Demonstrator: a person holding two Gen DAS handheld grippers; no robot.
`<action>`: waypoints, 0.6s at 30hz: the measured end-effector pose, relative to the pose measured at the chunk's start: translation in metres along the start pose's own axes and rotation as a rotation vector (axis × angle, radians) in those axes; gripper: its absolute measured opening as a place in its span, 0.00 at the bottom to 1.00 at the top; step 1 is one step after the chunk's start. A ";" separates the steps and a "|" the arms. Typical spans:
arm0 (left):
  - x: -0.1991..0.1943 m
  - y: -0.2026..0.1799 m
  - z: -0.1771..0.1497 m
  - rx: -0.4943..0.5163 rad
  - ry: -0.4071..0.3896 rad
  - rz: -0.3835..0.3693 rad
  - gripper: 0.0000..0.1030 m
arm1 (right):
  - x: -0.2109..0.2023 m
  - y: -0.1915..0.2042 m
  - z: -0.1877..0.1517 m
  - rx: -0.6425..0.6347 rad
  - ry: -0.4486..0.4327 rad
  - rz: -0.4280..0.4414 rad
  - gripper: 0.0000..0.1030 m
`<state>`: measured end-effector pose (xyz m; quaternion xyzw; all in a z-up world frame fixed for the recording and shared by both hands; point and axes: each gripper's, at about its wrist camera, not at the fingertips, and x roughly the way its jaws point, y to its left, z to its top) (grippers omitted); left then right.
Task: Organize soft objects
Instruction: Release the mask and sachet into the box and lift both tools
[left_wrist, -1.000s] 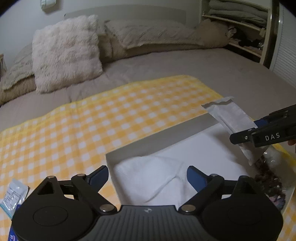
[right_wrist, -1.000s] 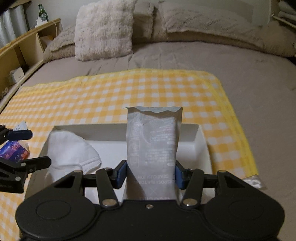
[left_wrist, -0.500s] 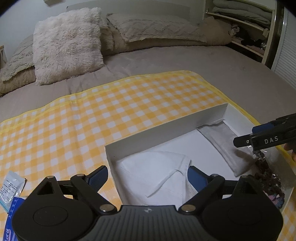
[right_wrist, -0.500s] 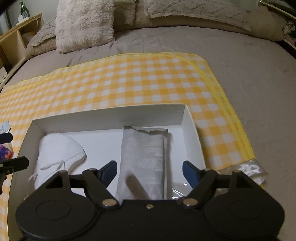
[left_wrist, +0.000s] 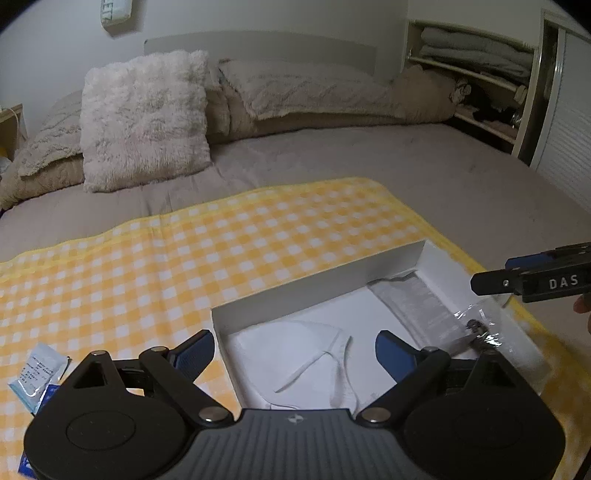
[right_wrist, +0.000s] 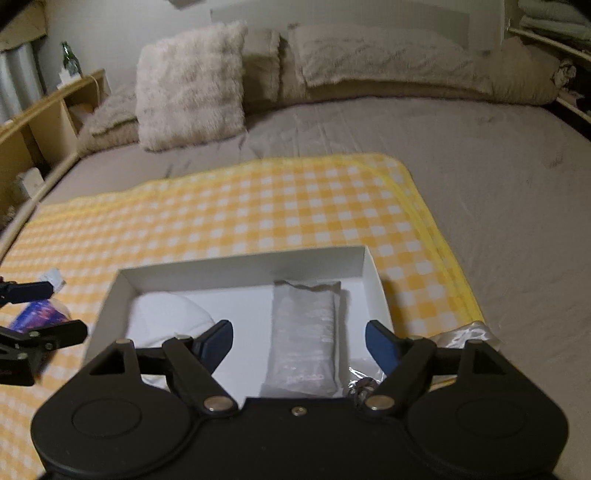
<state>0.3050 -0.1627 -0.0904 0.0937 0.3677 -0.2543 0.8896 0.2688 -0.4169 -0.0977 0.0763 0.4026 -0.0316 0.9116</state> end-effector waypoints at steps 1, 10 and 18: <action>-0.004 -0.001 0.000 -0.002 -0.007 -0.001 0.91 | -0.007 0.001 0.000 0.001 -0.015 0.006 0.78; -0.048 -0.010 -0.004 -0.020 -0.081 -0.004 0.95 | -0.064 0.022 -0.007 -0.015 -0.144 0.032 0.79; -0.083 -0.014 -0.008 -0.044 -0.133 0.010 0.97 | -0.094 0.040 -0.018 -0.072 -0.196 0.050 0.82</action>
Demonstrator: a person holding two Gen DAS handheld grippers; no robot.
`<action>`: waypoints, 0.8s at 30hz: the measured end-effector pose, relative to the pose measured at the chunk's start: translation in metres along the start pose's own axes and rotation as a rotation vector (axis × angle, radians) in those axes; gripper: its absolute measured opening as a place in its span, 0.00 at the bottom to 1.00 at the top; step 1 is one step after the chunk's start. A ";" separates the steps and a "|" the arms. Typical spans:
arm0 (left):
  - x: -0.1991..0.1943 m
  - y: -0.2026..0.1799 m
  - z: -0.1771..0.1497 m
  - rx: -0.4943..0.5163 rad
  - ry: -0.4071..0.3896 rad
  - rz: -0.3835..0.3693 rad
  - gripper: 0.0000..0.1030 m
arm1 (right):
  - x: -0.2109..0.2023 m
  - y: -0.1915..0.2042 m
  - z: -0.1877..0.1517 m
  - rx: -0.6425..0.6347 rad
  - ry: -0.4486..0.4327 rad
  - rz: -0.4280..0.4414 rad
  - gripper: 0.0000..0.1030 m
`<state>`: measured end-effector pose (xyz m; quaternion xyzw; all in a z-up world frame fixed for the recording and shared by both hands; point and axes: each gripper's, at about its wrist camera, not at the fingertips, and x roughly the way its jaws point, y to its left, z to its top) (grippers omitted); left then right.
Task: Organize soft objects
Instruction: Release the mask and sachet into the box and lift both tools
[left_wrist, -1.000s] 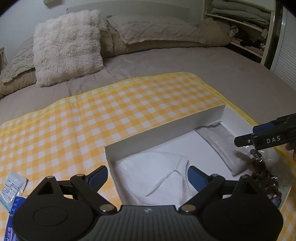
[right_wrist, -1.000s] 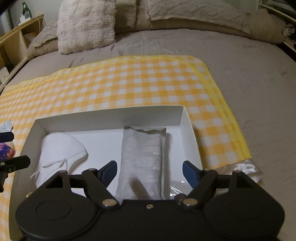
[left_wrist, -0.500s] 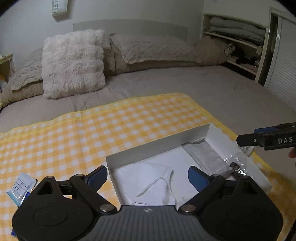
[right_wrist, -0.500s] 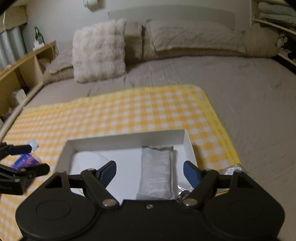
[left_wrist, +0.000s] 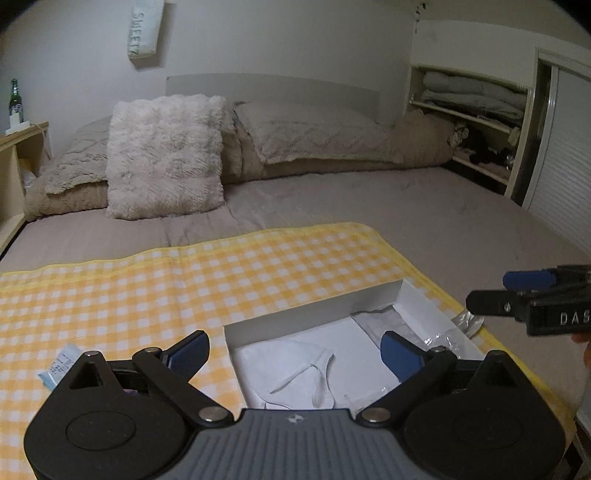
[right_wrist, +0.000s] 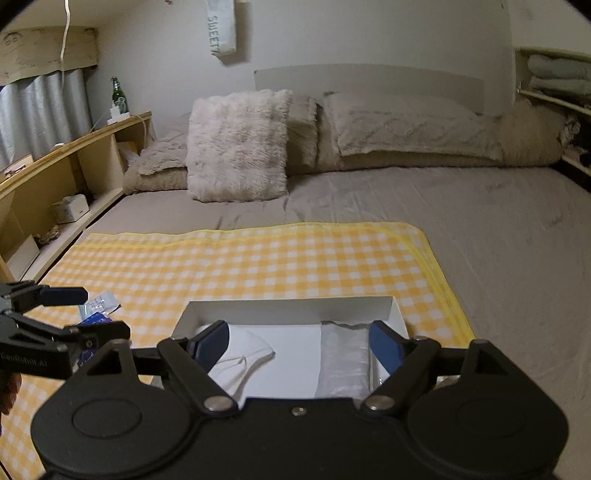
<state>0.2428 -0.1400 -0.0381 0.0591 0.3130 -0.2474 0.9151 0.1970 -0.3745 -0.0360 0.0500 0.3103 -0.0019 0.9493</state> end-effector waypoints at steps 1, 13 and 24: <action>-0.004 0.001 0.000 -0.006 -0.006 0.003 0.98 | -0.004 0.001 -0.001 -0.005 -0.005 -0.003 0.83; -0.036 0.025 -0.006 -0.105 -0.041 0.051 1.00 | -0.024 0.016 -0.003 -0.037 -0.075 -0.008 1.00; -0.061 0.062 -0.013 -0.163 -0.095 0.120 1.00 | -0.005 0.044 0.001 -0.041 -0.077 0.009 1.00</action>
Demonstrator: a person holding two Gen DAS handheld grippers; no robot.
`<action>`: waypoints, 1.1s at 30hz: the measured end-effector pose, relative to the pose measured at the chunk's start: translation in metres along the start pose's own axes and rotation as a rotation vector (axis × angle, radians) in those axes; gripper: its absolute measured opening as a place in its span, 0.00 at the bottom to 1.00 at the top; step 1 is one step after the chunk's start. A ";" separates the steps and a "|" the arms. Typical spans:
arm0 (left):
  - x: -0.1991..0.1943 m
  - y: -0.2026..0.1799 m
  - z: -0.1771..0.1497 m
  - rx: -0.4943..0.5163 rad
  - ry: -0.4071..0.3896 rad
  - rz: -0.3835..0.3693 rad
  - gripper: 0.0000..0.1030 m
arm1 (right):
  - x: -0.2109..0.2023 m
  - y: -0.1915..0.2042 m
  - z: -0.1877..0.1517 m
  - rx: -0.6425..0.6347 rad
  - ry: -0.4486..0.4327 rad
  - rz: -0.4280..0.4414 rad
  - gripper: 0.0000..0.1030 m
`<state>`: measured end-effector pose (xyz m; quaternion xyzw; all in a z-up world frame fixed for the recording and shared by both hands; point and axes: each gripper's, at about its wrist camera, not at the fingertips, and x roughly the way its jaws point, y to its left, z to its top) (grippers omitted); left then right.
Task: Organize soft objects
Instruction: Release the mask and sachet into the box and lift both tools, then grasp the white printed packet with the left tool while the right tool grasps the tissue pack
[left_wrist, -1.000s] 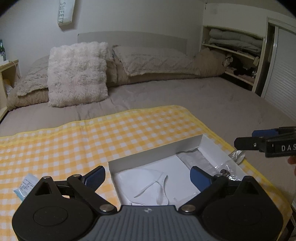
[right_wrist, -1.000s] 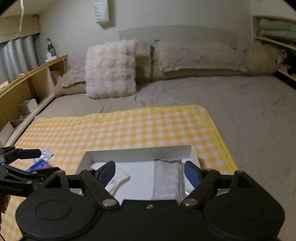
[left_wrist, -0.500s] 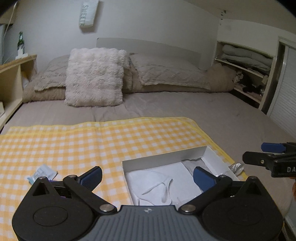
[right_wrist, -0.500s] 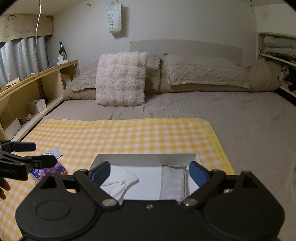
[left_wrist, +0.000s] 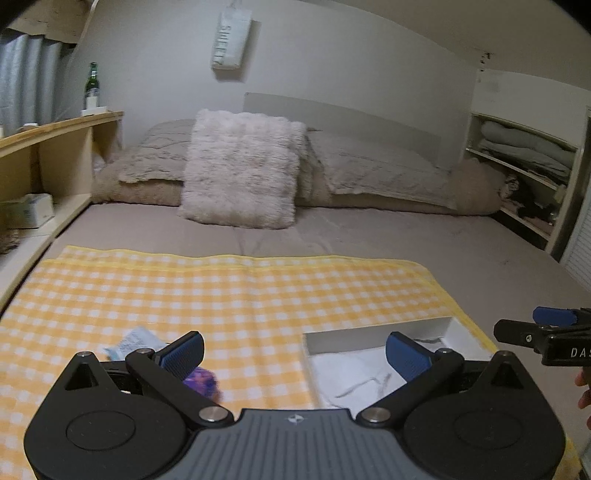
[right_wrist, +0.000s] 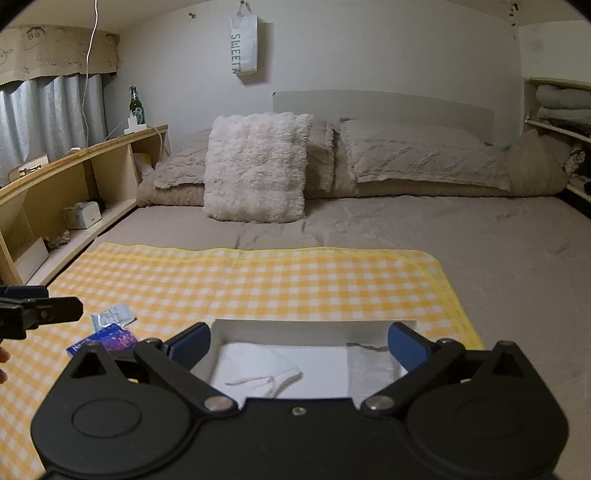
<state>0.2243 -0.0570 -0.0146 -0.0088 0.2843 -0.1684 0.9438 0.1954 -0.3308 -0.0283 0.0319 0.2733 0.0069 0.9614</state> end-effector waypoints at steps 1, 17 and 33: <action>-0.001 0.006 0.000 -0.003 -0.002 0.011 1.00 | 0.003 0.003 0.001 0.002 0.002 0.004 1.00; -0.006 0.110 -0.009 -0.096 0.015 0.231 1.00 | 0.064 0.098 0.005 -0.110 0.076 0.137 1.00; 0.021 0.174 -0.008 -0.231 0.015 0.332 1.00 | 0.136 0.236 -0.039 -0.342 0.207 0.378 1.00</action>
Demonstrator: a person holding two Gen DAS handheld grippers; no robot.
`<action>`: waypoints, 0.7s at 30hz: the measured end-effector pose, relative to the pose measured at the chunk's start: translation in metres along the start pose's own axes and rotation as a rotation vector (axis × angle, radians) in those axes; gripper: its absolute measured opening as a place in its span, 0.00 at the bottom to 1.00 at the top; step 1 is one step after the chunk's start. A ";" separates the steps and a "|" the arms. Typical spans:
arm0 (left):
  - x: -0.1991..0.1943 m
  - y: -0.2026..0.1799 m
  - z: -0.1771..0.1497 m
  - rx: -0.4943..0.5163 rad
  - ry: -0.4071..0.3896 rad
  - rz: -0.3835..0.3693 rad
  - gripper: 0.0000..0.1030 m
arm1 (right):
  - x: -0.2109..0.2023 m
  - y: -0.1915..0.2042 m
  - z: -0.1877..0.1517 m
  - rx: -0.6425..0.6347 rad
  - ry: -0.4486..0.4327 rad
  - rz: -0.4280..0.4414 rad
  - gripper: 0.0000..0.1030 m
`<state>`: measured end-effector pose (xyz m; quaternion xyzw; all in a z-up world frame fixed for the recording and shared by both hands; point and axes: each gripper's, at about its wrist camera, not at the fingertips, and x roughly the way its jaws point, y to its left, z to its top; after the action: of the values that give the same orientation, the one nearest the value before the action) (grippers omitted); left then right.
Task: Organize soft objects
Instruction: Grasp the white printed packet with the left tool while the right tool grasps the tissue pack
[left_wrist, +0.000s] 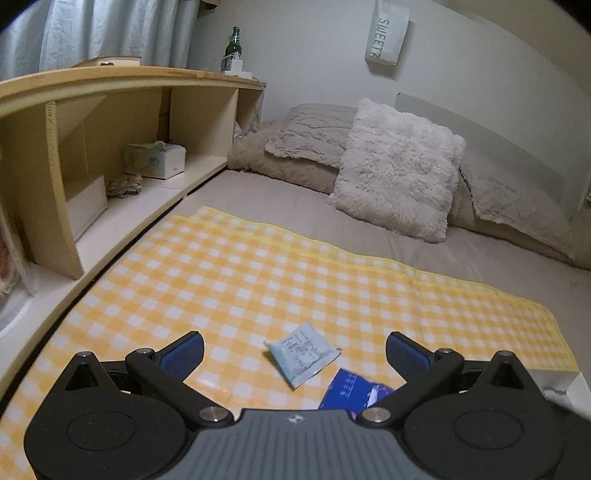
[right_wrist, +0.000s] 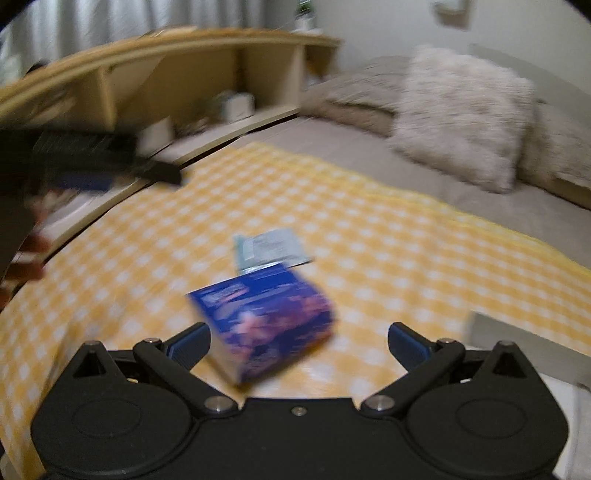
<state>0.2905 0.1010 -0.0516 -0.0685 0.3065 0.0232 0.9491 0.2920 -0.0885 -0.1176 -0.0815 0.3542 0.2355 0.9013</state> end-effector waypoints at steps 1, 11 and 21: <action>0.004 -0.001 0.001 -0.005 -0.001 -0.005 1.00 | 0.009 0.009 0.000 -0.030 0.010 0.018 1.00; 0.058 -0.011 0.006 0.054 0.032 -0.024 1.00 | 0.068 0.013 0.003 -0.077 0.073 -0.005 1.00; 0.127 -0.004 0.004 0.307 0.130 0.001 1.00 | 0.063 -0.066 0.011 0.077 0.086 -0.093 1.00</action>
<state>0.3964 0.0978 -0.1224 0.0762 0.3671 -0.0278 0.9266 0.3706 -0.1196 -0.1533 -0.0731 0.3972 0.1761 0.8977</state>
